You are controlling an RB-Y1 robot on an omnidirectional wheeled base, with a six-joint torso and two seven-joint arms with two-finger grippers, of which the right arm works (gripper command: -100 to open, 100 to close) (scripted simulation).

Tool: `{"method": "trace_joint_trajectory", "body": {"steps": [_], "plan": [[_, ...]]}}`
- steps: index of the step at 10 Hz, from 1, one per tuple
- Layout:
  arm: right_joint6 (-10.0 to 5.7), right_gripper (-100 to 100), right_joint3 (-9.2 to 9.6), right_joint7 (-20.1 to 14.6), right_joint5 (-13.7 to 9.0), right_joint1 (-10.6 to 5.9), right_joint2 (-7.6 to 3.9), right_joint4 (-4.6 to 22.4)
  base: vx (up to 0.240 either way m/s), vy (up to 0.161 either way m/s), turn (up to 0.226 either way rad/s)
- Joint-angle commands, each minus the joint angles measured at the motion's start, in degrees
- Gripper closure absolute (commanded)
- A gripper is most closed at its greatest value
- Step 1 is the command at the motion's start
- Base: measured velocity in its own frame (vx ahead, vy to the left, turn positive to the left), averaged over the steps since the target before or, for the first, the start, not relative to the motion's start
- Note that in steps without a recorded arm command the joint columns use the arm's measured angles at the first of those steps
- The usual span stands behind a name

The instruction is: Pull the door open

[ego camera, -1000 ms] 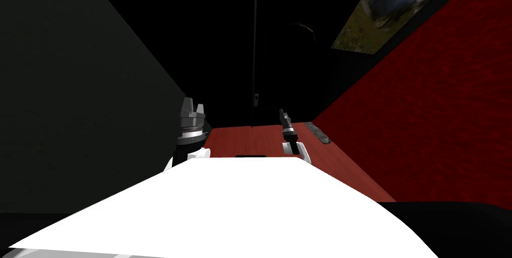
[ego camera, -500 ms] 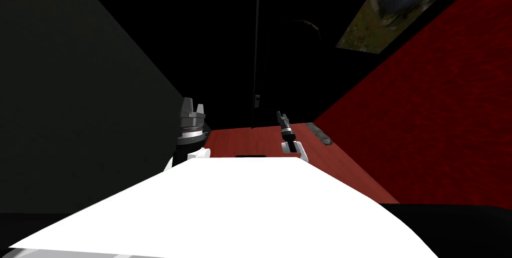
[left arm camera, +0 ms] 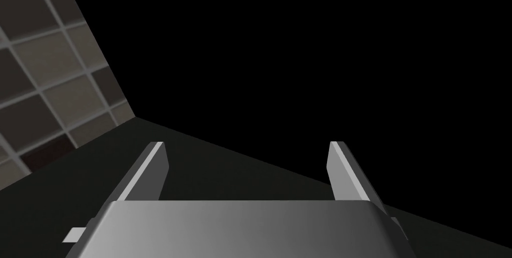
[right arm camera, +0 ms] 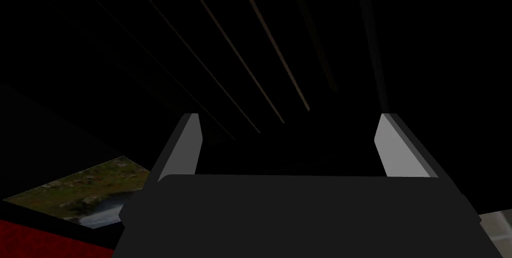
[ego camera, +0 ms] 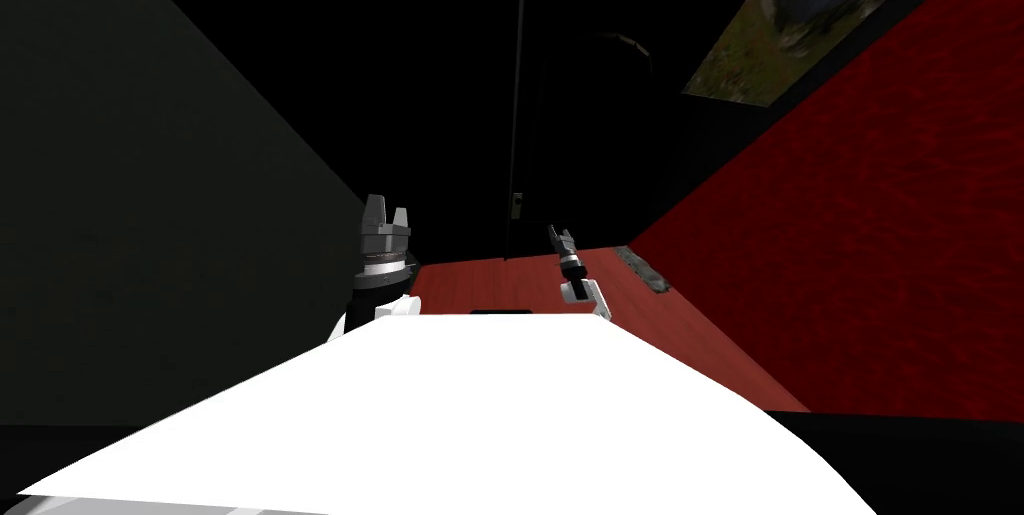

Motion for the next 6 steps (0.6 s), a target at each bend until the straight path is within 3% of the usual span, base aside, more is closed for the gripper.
{"method": "trace_joint_trajectory", "body": {"steps": [1,6], "plan": [[-0.24,-100,-0.52,1.4,2.4,-1.14,-0.03,2.5,0.152,0.078,-0.038],[-0.82,-100,-1.72,4.9,7.9,-4.11,0.43,8.6,0.14,0.083,-0.026]]}}
